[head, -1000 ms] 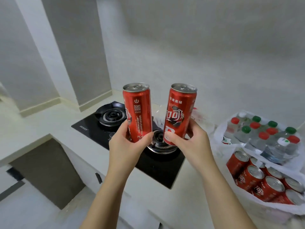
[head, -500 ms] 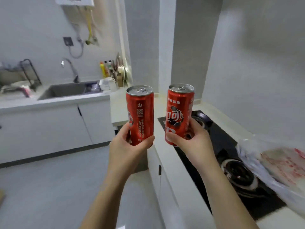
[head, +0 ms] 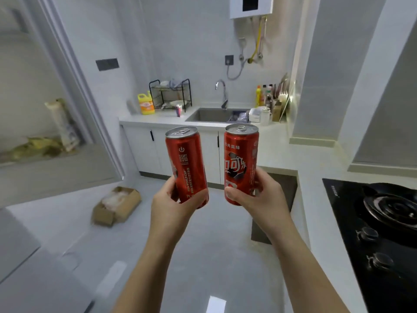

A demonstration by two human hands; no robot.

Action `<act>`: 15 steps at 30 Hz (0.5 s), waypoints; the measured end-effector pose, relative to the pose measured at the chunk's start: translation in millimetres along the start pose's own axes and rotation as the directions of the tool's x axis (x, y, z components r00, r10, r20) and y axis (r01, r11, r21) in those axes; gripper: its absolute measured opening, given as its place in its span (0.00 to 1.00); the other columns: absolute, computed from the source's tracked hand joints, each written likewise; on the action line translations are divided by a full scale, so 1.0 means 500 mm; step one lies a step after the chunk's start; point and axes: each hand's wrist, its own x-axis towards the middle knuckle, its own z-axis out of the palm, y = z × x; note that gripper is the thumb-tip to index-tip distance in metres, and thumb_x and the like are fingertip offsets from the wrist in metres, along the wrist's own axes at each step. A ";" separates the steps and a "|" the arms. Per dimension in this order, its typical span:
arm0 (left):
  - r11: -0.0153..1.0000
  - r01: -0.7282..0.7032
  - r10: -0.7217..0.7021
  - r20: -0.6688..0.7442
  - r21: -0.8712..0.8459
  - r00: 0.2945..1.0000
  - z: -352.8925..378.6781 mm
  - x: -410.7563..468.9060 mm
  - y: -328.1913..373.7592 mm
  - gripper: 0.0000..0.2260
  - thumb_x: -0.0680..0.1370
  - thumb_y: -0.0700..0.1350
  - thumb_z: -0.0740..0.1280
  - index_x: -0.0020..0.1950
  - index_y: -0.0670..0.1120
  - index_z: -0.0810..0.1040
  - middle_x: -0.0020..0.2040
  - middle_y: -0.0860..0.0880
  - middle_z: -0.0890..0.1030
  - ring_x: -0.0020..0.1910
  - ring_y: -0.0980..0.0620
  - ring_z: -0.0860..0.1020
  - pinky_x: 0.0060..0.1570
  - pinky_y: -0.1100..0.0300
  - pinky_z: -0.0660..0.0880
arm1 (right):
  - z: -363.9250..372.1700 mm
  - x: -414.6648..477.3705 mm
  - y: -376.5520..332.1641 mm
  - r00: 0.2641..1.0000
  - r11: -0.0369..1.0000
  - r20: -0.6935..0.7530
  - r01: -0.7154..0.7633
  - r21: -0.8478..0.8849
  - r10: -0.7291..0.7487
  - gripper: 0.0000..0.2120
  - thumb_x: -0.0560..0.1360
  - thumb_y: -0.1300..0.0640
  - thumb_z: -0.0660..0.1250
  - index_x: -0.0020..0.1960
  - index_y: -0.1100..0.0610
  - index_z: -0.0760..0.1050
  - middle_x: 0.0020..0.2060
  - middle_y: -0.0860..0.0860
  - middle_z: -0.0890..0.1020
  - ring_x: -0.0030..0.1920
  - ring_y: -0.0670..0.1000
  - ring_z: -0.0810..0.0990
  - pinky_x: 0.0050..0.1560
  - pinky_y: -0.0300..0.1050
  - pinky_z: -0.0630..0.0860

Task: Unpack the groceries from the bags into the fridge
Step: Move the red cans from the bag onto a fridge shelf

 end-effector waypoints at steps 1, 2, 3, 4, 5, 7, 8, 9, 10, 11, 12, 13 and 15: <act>1.000 -0.004 0.004 -0.014 0.005 1.000 -0.018 0.004 -0.002 0.26 0.70 0.45 0.75 0.67 0.51 0.73 0.54 0.57 0.80 0.51 0.58 0.79 0.37 0.73 0.75 | 0.020 0.005 -0.006 1.000 1.000 0.015 0.007 -0.001 -0.007 0.23 0.69 0.51 0.76 0.57 0.39 0.67 0.47 0.33 0.76 0.47 0.36 0.76 0.33 0.22 0.71; 1.000 -0.009 0.010 -0.029 0.009 1.000 -0.037 0.007 -0.004 0.26 0.70 0.45 0.75 0.66 0.52 0.73 0.52 0.58 0.80 0.49 0.60 0.79 0.35 0.74 0.74 | 0.042 0.010 -0.011 0.999 1.000 0.030 0.012 0.000 -0.012 0.23 0.69 0.52 0.76 0.56 0.39 0.68 0.47 0.33 0.76 0.47 0.36 0.76 0.33 0.23 0.71; 1.000 -0.014 0.015 -0.047 0.014 0.999 -0.059 0.011 -0.007 0.25 0.70 0.45 0.76 0.65 0.52 0.73 0.50 0.60 0.80 0.47 0.62 0.79 0.33 0.76 0.73 | 0.065 0.014 -0.018 0.999 1.000 0.045 0.015 0.006 -0.015 0.23 0.69 0.52 0.76 0.57 0.41 0.68 0.47 0.34 0.77 0.47 0.36 0.77 0.33 0.24 0.72; 1.000 -0.020 0.021 -0.066 0.019 0.998 -0.082 0.015 -0.010 0.23 0.70 0.45 0.76 0.63 0.54 0.73 0.48 0.62 0.79 0.45 0.64 0.79 0.32 0.77 0.72 | 0.089 0.019 -0.025 0.998 1.000 0.061 0.014 0.016 -0.014 0.23 0.69 0.53 0.76 0.58 0.42 0.69 0.48 0.36 0.78 0.48 0.37 0.77 0.34 0.25 0.73; 0.999 -0.027 0.030 -0.083 0.028 0.996 -0.108 0.019 -0.014 0.22 0.70 0.44 0.76 0.60 0.55 0.73 0.46 0.63 0.79 0.43 0.66 0.79 0.32 0.78 0.71 | 0.115 0.023 -0.033 0.997 1.000 0.079 0.011 0.029 -0.013 0.23 0.69 0.53 0.76 0.59 0.43 0.70 0.49 0.37 0.78 0.50 0.38 0.77 0.35 0.27 0.73; 0.997 -0.042 0.048 -0.113 0.059 0.992 -0.164 0.028 -0.020 0.19 0.70 0.45 0.76 0.54 0.59 0.72 0.44 0.64 0.79 0.41 0.71 0.78 0.32 0.78 0.71 | 0.170 0.031 -0.052 0.993 0.999 0.113 0.012 0.051 -0.018 0.23 0.69 0.53 0.76 0.59 0.43 0.70 0.48 0.37 0.78 0.48 0.36 0.77 0.34 0.26 0.73; 0.996 -0.051 0.061 -0.129 0.078 0.990 -0.194 0.031 -0.023 0.19 0.69 0.45 0.76 0.53 0.60 0.72 0.44 0.64 0.79 0.42 0.72 0.77 0.32 0.78 0.71 | 0.201 0.034 -0.061 0.991 0.998 0.133 0.016 0.062 -0.024 0.23 0.69 0.54 0.76 0.57 0.42 0.69 0.47 0.36 0.78 0.46 0.34 0.77 0.33 0.25 0.73; 0.993 -0.062 0.076 -0.147 0.102 0.986 -0.225 0.034 -0.027 0.19 0.69 0.45 0.76 0.52 0.61 0.71 0.44 0.64 0.78 0.43 0.72 0.77 0.33 0.78 0.71 | 0.232 0.036 -0.069 0.987 0.997 0.155 0.020 0.076 -0.031 0.22 0.69 0.54 0.76 0.56 0.41 0.70 0.46 0.36 0.78 0.44 0.32 0.77 0.33 0.24 0.72; 0.989 -0.071 0.093 -0.170 0.131 0.981 -0.256 0.036 -0.029 0.19 0.69 0.44 0.76 0.53 0.59 0.72 0.45 0.63 0.79 0.44 0.70 0.78 0.35 0.78 0.72 | 0.263 0.038 -0.075 0.983 0.995 0.180 0.026 0.095 -0.043 0.22 0.69 0.56 0.77 0.55 0.41 0.70 0.45 0.36 0.79 0.43 0.31 0.78 0.33 0.24 0.72; 0.984 -0.077 0.109 -0.204 0.162 0.973 -0.286 0.037 -0.034 0.19 0.69 0.44 0.76 0.55 0.56 0.73 0.46 0.61 0.79 0.45 0.68 0.78 0.36 0.77 0.72 | 0.294 0.040 -0.080 0.976 0.993 0.209 0.034 0.116 -0.058 0.22 0.69 0.57 0.77 0.53 0.40 0.70 0.45 0.37 0.79 0.43 0.29 0.78 0.33 0.23 0.72; 0.979 -0.075 0.121 -0.245 0.189 0.962 -0.314 0.036 -0.040 0.19 0.68 0.44 0.76 0.56 0.53 0.75 0.46 0.60 0.80 0.46 0.65 0.79 0.38 0.77 0.73 | 0.324 0.041 -0.085 0.968 0.989 0.240 0.042 0.142 -0.075 0.22 0.69 0.58 0.77 0.52 0.39 0.71 0.45 0.38 0.80 0.43 0.29 0.78 0.34 0.24 0.72; 0.977 -0.063 0.122 -0.287 0.206 0.950 -0.342 0.034 -0.045 0.19 0.68 0.44 0.77 0.56 0.50 0.77 0.46 0.58 0.81 0.46 0.62 0.80 0.39 0.76 0.74 | 0.354 0.043 -0.089 0.958 0.985 0.271 0.048 0.165 -0.092 0.22 0.68 0.59 0.77 0.51 0.39 0.72 0.44 0.38 0.81 0.43 0.30 0.78 0.35 0.25 0.73; 0.980 -0.021 0.094 -0.367 0.198 0.925 -0.391 0.023 -0.050 0.19 0.68 0.45 0.77 0.56 0.49 0.79 0.46 0.56 0.83 0.46 0.58 0.81 0.41 0.72 0.76 | 0.411 0.047 -0.099 0.935 0.981 0.331 0.072 0.182 -0.130 0.21 0.67 0.57 0.78 0.50 0.37 0.74 0.43 0.38 0.83 0.46 0.35 0.80 0.38 0.28 0.75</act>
